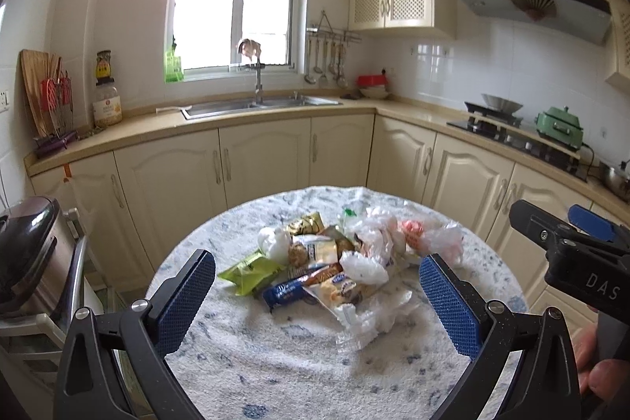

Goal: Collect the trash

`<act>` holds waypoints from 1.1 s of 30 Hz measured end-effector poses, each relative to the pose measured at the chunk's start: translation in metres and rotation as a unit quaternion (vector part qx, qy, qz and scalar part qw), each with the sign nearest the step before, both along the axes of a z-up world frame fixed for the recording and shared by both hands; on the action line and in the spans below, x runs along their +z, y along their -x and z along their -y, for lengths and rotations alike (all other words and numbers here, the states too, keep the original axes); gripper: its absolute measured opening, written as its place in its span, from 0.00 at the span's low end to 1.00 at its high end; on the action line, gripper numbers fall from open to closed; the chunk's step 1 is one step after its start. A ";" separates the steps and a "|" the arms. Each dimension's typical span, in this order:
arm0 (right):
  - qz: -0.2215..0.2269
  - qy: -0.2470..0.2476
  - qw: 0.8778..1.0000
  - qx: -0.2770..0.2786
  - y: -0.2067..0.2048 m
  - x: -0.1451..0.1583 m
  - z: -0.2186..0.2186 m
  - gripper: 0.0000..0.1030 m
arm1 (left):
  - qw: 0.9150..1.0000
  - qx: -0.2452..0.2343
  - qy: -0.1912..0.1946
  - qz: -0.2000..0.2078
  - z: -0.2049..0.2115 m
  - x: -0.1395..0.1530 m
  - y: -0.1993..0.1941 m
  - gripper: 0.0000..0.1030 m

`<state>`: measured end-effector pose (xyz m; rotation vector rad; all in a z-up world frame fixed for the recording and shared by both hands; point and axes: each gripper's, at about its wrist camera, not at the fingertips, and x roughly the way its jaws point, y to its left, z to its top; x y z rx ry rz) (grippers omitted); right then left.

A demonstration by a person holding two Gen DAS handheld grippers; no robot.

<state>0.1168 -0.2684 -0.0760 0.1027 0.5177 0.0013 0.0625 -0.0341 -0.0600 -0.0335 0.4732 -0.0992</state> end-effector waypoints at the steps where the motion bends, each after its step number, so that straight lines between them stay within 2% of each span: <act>1: -0.006 0.000 1.000 -0.001 -0.002 -0.005 0.001 1.00 | 1.000 -0.002 0.001 -0.009 0.000 -0.005 -0.006 0.99; 12: -0.064 0.004 0.998 -0.006 -0.019 -0.049 0.008 1.00 | 0.996 -0.019 -0.021 -0.084 0.025 -0.058 -0.063 0.99; 19: -0.094 -0.001 0.996 -0.011 -0.029 -0.073 0.015 1.00 | 0.987 -0.030 -0.031 -0.154 0.042 -0.096 -0.108 0.99; 23: -0.106 -0.005 0.994 -0.016 -0.035 -0.082 0.021 1.00 | 0.981 -0.031 -0.019 -0.193 0.050 -0.108 -0.134 0.99; 25: -0.110 -0.006 0.994 -0.018 -0.036 -0.085 0.023 1.00 | 0.977 -0.034 -0.011 -0.209 0.053 -0.113 -0.144 0.93; 27: -0.115 -0.005 0.993 -0.019 -0.037 -0.089 0.026 1.00 | 0.977 -0.039 0.001 -0.208 0.050 -0.115 -0.153 0.70; 33: -0.122 -0.008 0.992 -0.017 -0.038 -0.094 0.025 1.00 | 0.977 -0.046 0.021 -0.205 0.036 -0.116 -0.155 0.39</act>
